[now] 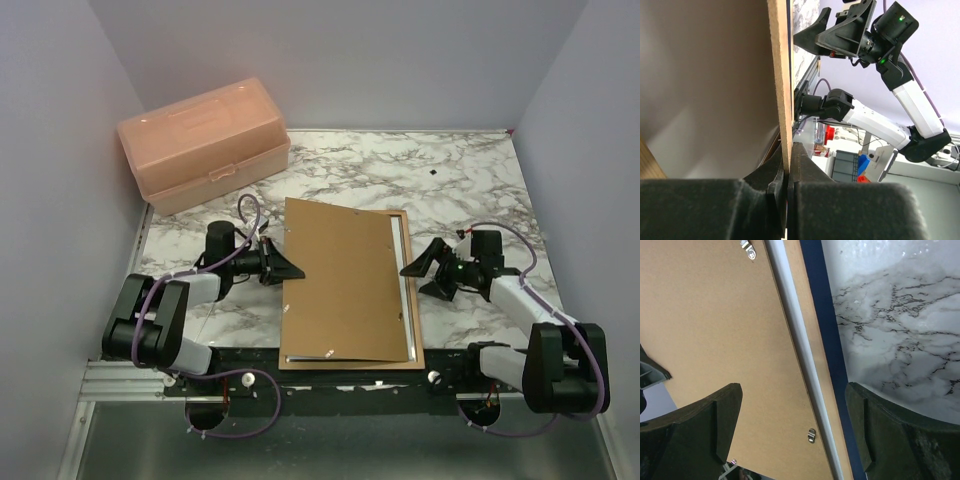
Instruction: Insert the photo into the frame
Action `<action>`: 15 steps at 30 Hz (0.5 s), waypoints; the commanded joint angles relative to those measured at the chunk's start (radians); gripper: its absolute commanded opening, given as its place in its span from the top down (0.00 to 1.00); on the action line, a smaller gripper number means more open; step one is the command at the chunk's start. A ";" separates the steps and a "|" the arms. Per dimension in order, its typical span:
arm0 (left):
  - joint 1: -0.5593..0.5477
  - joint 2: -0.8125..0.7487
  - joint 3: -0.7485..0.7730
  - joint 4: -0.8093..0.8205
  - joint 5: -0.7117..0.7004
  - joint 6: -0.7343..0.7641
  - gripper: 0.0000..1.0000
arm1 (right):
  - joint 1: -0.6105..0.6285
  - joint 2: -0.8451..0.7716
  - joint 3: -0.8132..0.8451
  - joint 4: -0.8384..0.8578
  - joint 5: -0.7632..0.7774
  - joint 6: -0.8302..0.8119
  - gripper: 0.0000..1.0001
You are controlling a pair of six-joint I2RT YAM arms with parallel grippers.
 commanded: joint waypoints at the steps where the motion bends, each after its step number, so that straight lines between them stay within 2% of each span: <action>1: -0.016 0.040 0.023 0.178 0.023 -0.050 1.00 | -0.008 0.023 -0.024 0.049 -0.023 0.014 0.09; 15: -0.055 0.131 0.046 0.225 0.005 -0.054 1.00 | -0.007 0.075 -0.054 0.105 -0.078 0.029 0.10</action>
